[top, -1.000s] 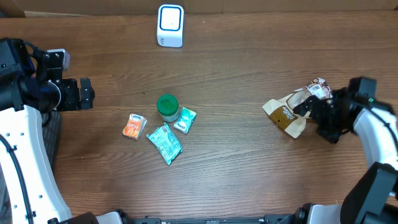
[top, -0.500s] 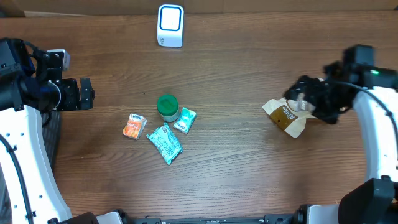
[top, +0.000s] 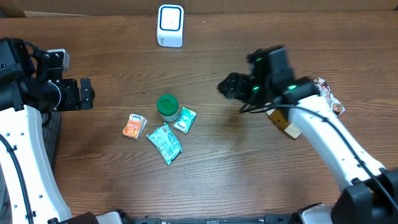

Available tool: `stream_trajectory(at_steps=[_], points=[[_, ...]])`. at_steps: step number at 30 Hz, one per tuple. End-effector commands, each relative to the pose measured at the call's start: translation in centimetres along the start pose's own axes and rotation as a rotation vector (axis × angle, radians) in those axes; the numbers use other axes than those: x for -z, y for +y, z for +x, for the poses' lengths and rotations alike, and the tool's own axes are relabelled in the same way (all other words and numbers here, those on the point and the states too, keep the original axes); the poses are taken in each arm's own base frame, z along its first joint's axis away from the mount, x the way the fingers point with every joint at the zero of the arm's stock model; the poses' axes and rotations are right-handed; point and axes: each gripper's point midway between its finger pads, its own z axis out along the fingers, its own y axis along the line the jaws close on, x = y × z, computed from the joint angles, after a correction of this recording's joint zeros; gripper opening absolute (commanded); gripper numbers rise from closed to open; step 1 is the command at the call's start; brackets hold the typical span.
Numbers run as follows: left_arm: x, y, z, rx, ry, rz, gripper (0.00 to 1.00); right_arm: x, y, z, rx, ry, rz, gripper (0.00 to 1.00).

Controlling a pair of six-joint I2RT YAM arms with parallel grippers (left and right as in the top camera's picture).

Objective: Scan the item barcode
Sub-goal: 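Move the right gripper to the mint-green wipes pack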

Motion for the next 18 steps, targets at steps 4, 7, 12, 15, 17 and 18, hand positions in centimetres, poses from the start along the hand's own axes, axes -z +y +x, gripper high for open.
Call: stream_trajectory(at_steps=[4,7,12,15,17,18], points=[[0.1,0.2,-0.2,-0.022,-0.005,-0.006,1.00,-5.5,1.7,2.9,-0.058,0.071,-0.024,0.63],[0.1,0.2,-0.3,-0.022,-0.005,-0.006,1.00,-8.1,1.9,4.4,-0.097,0.122,-0.021,0.60],[0.1,0.2,-0.3,-0.022,-0.005,-0.006,1.00,-10.6,1.6,6.4,-0.131,0.173,0.006,0.51],[0.1,0.2,-0.2,-0.023,-0.005,-0.006,1.00,-11.4,1.3,6.8,-0.130,0.180,0.022,0.45],[0.1,0.2,-0.2,-0.022,-0.005,-0.006,1.00,-11.9,0.9,6.9,-0.133,0.174,0.039,0.42],[0.1,0.2,-0.3,-0.023,-0.005,-0.006,1.00,-12.2,0.7,7.0,-0.132,0.170,0.048,0.39]])
